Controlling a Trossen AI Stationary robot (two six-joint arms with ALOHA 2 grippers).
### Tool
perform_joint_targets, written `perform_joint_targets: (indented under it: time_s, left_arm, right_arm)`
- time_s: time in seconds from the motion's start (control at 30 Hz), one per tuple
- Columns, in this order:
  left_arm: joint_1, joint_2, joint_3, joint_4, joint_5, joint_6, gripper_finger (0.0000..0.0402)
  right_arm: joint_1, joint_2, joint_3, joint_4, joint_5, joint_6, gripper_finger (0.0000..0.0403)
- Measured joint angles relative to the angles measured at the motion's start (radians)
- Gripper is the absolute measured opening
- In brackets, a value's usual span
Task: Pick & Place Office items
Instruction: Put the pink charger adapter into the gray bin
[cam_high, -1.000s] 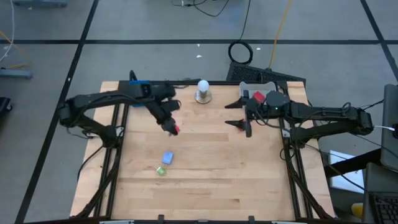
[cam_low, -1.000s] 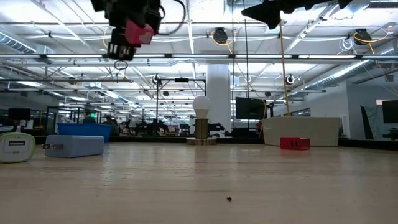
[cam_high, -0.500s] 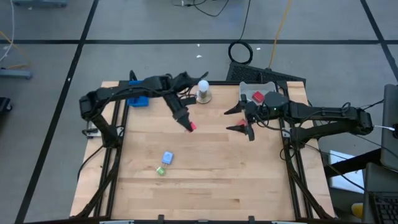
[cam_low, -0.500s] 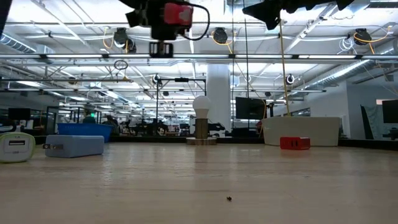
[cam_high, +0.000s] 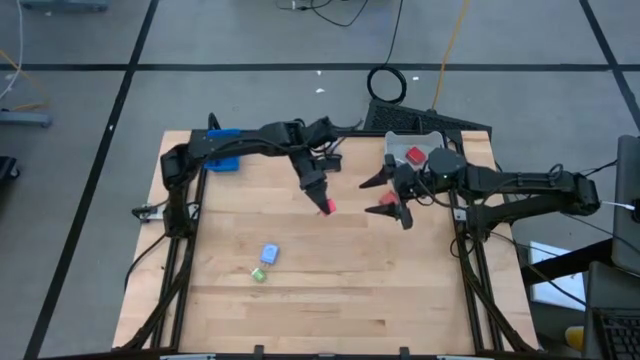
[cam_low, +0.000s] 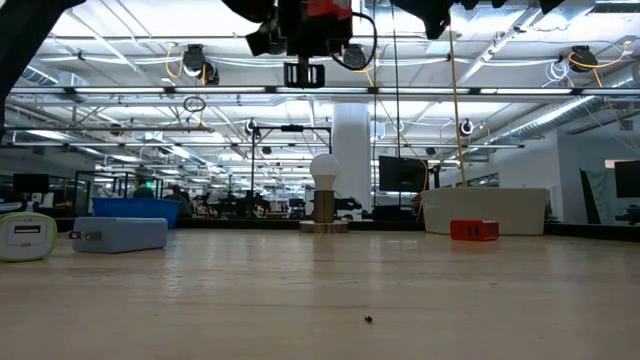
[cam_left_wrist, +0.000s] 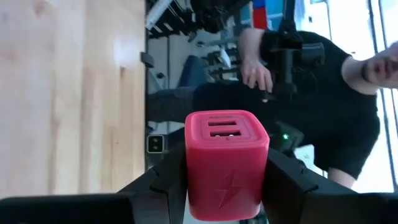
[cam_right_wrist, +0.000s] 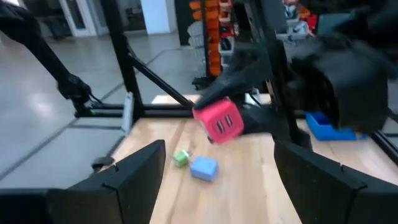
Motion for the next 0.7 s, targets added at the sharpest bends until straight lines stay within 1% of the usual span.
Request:
perform_joint_targets:
  time_s: [0.13,0.2,0.4,0.5,0.7]
  left_arm:
    - [-0.018,0.023,0.019,0.035,0.053,-0.041,0.0152]
    - [-0.025,0.023,0.019,0.089,0.069,-0.087,0.0152]
    - [-0.052,0.023,0.02,0.294,0.118,-0.271,0.0152]
    - [-0.071,0.023,0.02,0.312,0.149,-0.306,0.0152]
    - [-0.104,0.023,0.02,0.313,0.149,-0.307,0.0152]
  right_arm:
    - [0.041,0.014,0.0,0.034,0.0,0.029,0.0295]
    - [0.063,0.031,0.0,0.033,0.001,0.036,0.0295]
    - [0.108,0.09,0.0,0.119,0.006,0.037,0.0295]
    - [0.117,0.102,0.0,0.133,0.007,0.045,0.0295]
    - [0.121,0.105,0.0,0.148,0.031,0.048,0.0295]
